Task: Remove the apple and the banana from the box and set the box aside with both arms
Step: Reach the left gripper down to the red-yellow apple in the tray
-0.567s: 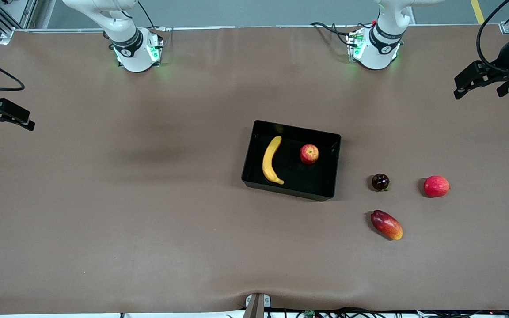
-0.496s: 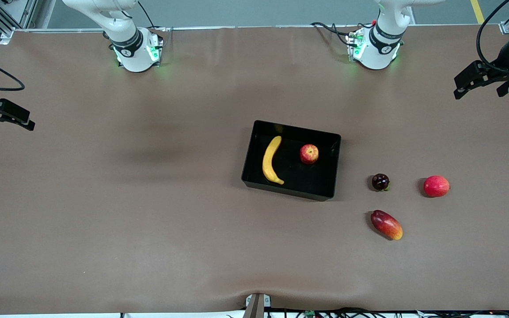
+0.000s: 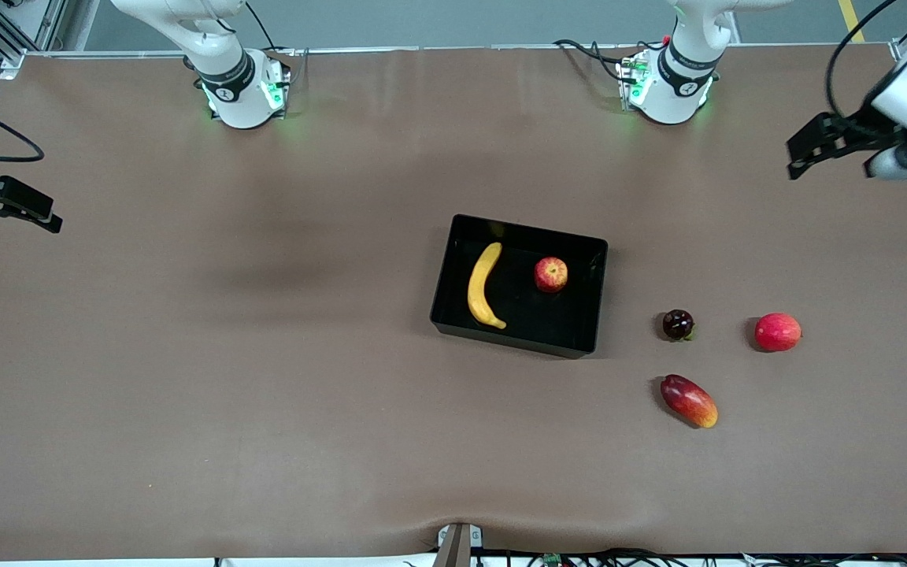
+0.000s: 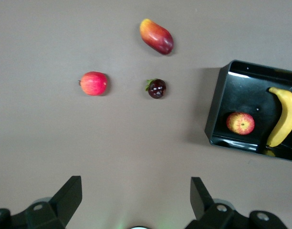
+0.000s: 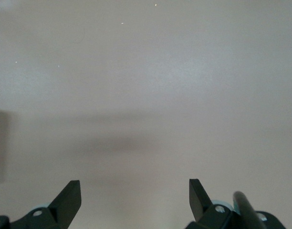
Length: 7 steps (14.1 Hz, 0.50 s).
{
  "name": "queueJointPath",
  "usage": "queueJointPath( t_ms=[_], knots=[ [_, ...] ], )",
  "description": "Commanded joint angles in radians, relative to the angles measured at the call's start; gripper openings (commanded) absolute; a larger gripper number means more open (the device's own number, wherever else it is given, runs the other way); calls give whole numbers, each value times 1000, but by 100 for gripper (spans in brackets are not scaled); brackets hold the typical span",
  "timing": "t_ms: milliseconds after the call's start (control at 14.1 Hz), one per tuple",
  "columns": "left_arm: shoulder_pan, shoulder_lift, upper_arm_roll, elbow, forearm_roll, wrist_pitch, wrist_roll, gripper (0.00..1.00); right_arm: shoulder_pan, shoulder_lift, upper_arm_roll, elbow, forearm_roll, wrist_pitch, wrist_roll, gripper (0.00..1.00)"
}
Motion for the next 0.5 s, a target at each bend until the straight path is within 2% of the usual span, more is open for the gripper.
queueJointPath(
  t_ms=[0, 142, 425],
  knots=[
    [1, 79, -74, 31, -47, 4, -78, 100, -6, 6, 3, 17, -14, -14, -3, 100],
    [1, 113, -172, -1, -44, 42, -182, 100, -6, 6, 5, 17, -14, -14, -3, 100],
    [1, 121, -311, -185, -38, 223, -238, 100, -7, 6, 5, 17, -14, -14, -1, 100]
  ],
)
